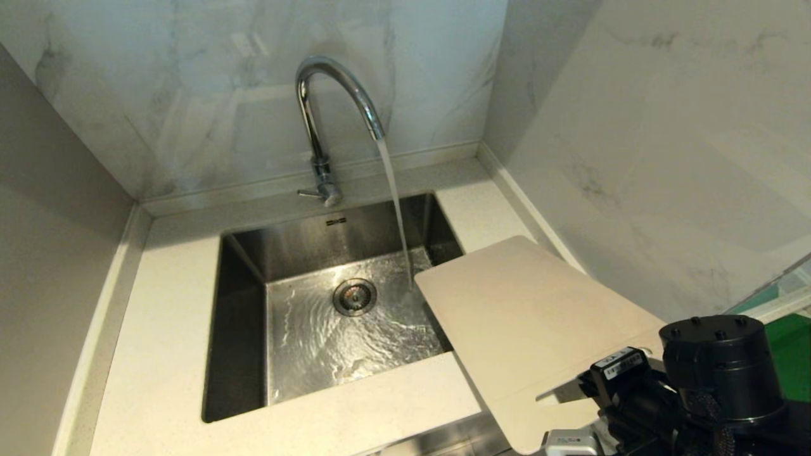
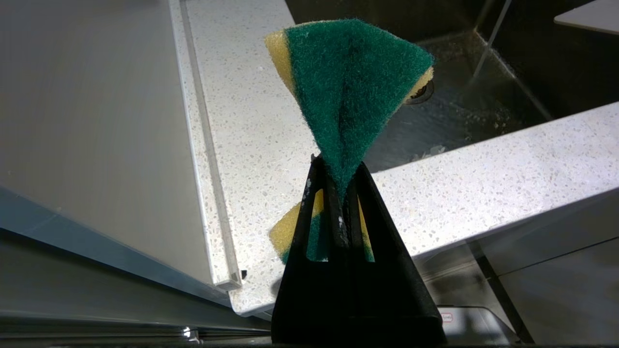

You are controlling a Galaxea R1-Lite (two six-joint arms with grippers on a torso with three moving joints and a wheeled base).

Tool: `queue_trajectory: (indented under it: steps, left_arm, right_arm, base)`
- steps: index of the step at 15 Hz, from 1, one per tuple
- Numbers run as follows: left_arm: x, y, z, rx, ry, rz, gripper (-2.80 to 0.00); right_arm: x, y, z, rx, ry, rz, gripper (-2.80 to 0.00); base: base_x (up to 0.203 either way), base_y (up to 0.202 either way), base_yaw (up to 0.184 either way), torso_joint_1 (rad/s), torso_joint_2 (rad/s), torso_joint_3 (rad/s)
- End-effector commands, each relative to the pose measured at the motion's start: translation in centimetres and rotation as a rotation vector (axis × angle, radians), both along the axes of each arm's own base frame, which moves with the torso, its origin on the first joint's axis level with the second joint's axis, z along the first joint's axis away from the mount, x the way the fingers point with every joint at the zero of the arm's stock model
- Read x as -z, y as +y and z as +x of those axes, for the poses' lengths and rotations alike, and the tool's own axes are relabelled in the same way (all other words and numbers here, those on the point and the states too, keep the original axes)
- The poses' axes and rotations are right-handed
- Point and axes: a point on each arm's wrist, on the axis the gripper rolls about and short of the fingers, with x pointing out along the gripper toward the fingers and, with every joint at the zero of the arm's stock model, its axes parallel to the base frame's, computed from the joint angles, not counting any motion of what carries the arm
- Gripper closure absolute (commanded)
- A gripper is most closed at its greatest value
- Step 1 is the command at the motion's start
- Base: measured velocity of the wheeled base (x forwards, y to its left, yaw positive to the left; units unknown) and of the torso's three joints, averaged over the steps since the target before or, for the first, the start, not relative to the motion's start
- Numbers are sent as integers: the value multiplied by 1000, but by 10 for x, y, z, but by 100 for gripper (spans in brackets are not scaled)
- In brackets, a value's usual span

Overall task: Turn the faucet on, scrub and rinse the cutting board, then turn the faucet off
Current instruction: Pick up the cutting board

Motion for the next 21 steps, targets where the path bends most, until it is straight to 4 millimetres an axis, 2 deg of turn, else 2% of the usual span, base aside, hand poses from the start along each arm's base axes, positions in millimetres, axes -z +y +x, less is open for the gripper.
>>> queue_trajectory:
  steps: [1, 11, 21]
  left_arm:
    - [1, 0, 0, -1, 4, 0, 0]
    - [1, 0, 0, -1, 4, -2, 0]
    - [1, 0, 0, -1, 3, -2, 0]
  right_arm:
    - [-3, -1, -3, -2, -22, -3, 0]
    - [-19, -6, -13, -11, -106, -3, 0]
    - [-44, -3, -7, -18, -194, 29, 0]
  base:
    - [0, 0, 0, 0, 0, 0]
    - [0, 0, 0, 0, 0, 0]
    - [0, 0, 0, 0, 0, 0]
